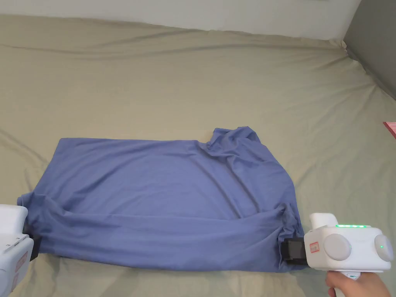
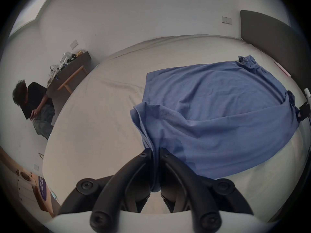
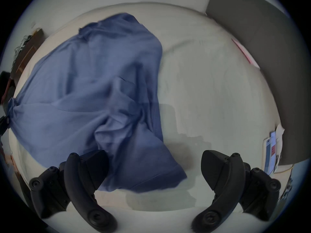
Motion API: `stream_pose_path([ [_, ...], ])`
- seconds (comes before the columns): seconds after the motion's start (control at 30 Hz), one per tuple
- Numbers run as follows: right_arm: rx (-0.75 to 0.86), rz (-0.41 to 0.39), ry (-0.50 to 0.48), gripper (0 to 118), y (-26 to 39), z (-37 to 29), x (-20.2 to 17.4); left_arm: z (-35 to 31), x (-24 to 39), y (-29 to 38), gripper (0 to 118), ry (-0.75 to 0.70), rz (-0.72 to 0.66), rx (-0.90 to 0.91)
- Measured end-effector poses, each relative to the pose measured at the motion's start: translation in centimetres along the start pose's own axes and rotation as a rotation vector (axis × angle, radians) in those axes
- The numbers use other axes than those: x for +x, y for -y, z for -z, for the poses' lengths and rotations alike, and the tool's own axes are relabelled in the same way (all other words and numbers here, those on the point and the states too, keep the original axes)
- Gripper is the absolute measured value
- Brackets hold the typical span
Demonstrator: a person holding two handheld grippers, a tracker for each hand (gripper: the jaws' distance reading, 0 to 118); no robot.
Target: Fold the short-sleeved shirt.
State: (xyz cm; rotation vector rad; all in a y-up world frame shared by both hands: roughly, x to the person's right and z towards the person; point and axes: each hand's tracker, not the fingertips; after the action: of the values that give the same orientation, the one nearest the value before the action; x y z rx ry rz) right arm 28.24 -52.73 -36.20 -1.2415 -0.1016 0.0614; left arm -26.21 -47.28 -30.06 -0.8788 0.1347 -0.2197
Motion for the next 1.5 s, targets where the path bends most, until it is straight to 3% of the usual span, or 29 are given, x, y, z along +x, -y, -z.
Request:
stream_pose_path([
  [0.1,0.025,0.088,-0.051,113,0.3,-0.3,0.1,-0.1,0.5,-0.1,7,-0.012,0.028,-0.010],
  [0.17,0.030,0.036,-0.028,101,0.3,-0.5,-0.7,0.5,0.0,-0.1,7,-0.010,0.030,-0.016],
  [0.2,0.055,0.016,-0.054,88,0.4,-1.3,-0.9,0.5,0.1,0.0,7,-0.013,0.033,-0.018],
  [0.23,0.068,0.012,-0.100,63,0.3,-1.8,-1.2,0.5,0.2,0.1,7,-0.018,0.038,-0.018],
  [0.27,0.077,0.025,-0.138,26,0.2,-2.1,-1.6,0.5,0.3,0.2,7,-0.022,0.045,-0.016],
  [0.3,0.077,0.005,-0.091,13,0.2,-2.2,-2.2,0.5,0.3,0.2,7,-0.021,0.052,-0.016],
  [0.33,0.079,-0.049,-0.101,13,0.2,-2.2,-2.9,0.5,0.2,0.2,7,-0.017,0.055,-0.016],
  [0.37,0.079,-0.089,-0.050,13,0.2,-1.9,-3.0,0.4,0.0,0.2,7,-0.014,0.055,-0.017],
  [0.53,0.104,-0.034,-0.117,13,0.1,-4.8,-1.2,-0.2,-1.6,-0.1,7,0.014,-0.001,-0.023],
  [0.63,0.128,-0.034,-0.139,13,-0.1,-8.0,-0.5,-1.5,-1.5,-0.7,7,0.022,0.031,-0.002],
  [0.77,0.169,-0.004,-0.241,13,-0.6,-12.6,0.3,-3.8,-2.1,-1.4,7,0.039,0.038,0.018],
  [0.93,0.203,-0.098,-0.161,13,0.6,-17.4,0.2,-6.9,-3.2,-1.1,7,0.034,0.064,0.010],
  [1.03,0.169,-0.117,-0.182,13,2.3,-18.4,0.7,-8.3,-3.8,0.5,7,0.046,0.090,-0.022],
  [1.17,0.104,-0.119,-0.152,13,5.4,-16.7,1.2,-8.3,-3.5,3.7,7,0.071,0.127,-0.084],
  [1.33,-0.012,-0.056,-0.155,13,8.5,-11.5,1.3,-4.6,-2.4,7.9,7,0.112,0.144,-0.202],
  [1.5,-0.111,-0.037,-0.146,13,10.5,-6.2,1.5,-1.6,-2.3,10.2,7,0.143,0.094,-0.267],
])
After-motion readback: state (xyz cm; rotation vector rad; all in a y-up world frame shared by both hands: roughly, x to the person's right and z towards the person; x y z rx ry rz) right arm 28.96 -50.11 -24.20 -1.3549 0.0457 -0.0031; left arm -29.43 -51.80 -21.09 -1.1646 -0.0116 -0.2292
